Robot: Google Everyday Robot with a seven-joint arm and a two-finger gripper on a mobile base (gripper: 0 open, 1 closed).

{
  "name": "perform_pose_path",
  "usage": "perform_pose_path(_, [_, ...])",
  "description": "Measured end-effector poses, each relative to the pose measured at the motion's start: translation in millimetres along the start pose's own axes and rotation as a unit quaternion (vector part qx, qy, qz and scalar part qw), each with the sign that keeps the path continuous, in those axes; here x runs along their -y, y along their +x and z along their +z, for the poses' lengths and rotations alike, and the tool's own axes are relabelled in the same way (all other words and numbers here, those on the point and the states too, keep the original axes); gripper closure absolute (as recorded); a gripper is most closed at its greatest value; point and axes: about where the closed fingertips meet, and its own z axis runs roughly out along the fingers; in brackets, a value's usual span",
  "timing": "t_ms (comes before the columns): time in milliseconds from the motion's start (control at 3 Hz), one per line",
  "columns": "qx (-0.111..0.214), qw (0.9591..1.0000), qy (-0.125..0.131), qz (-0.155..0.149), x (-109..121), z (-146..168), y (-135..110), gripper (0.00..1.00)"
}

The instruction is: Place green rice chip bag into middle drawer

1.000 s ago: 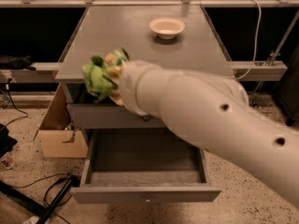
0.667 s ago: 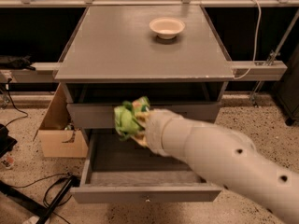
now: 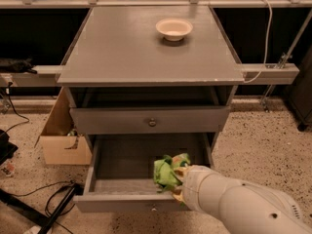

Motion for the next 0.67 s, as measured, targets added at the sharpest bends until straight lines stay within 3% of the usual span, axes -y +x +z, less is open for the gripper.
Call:
perform_pose_path(333, [-0.018, 0.9997, 0.003, 0.015, 3.0, -6.2, 22.6, 1.00])
perform_pose_path(667, [-0.010, 0.9999, 0.000, 0.008, 8.2, 1.0, 13.9, 1.00])
